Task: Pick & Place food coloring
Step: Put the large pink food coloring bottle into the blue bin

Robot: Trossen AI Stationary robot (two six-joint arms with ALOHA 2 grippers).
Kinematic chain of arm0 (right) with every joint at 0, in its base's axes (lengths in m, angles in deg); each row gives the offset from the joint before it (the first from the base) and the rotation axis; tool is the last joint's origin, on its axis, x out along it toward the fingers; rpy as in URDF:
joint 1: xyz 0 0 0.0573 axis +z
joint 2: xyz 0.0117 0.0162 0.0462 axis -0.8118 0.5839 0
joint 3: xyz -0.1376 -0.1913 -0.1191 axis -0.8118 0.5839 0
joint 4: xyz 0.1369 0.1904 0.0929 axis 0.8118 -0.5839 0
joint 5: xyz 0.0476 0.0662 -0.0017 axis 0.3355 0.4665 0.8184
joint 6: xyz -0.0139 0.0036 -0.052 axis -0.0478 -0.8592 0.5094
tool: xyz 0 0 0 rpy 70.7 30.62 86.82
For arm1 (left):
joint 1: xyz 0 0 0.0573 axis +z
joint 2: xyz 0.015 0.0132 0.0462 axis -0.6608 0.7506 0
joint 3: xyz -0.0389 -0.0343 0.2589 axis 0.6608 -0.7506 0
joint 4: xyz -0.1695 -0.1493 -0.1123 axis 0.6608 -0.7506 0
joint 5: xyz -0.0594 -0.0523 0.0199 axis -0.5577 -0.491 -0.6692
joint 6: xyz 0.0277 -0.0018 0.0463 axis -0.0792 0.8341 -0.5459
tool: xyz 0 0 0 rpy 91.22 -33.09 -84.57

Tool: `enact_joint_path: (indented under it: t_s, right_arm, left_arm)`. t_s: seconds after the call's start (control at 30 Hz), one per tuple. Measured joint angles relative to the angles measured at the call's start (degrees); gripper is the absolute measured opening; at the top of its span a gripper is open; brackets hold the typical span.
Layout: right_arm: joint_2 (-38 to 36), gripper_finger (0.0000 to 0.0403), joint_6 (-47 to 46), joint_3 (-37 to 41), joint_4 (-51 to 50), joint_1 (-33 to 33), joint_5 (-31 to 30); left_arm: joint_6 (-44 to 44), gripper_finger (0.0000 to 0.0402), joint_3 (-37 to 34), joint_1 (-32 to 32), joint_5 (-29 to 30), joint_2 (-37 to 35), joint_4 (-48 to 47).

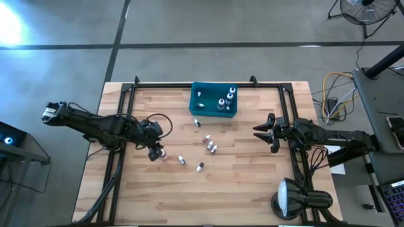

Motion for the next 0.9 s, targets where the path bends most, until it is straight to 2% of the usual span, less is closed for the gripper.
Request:
enact_joint_path:
  t_s: [0.17, 0.3, 0.53, 0.67, 0.9]
  right_arm:
    - [0.0, 0.0148, -0.07, 0.0, 0.0, -0.01, -0.01]
    - [0.0, 0.0148, -0.07, -0.02, 0.0, -0.01, -0.03]
    - [0.0, 0.0148, -0.07, -0.02, 0.0, -0.01, -0.05]
    - [0.0, 0.0148, -0.05, -0.02, 0.0, -0.01, -0.05]
    - [0.0, 0.0148, -0.05, -0.02, -0.02, -0.01, -0.05]
  left_arm:
    - [-4.77, 0.0181, 0.0, 0.26, 5.03, 0.0, 0.29]
    - [-5.74, 0.0181, 0.0, 0.24, 4.94, 0.0, 0.35]
    - [-18.48, 0.0181, -0.04, 0.0, 3.69, 0.02, -0.98]
    - [-20.28, 0.0181, -0.04, 0.02, 3.71, 0.05, -0.56]
    - [-26.81, 0.0181, -0.04, 0.24, 7.34, 1.07, -0.24]
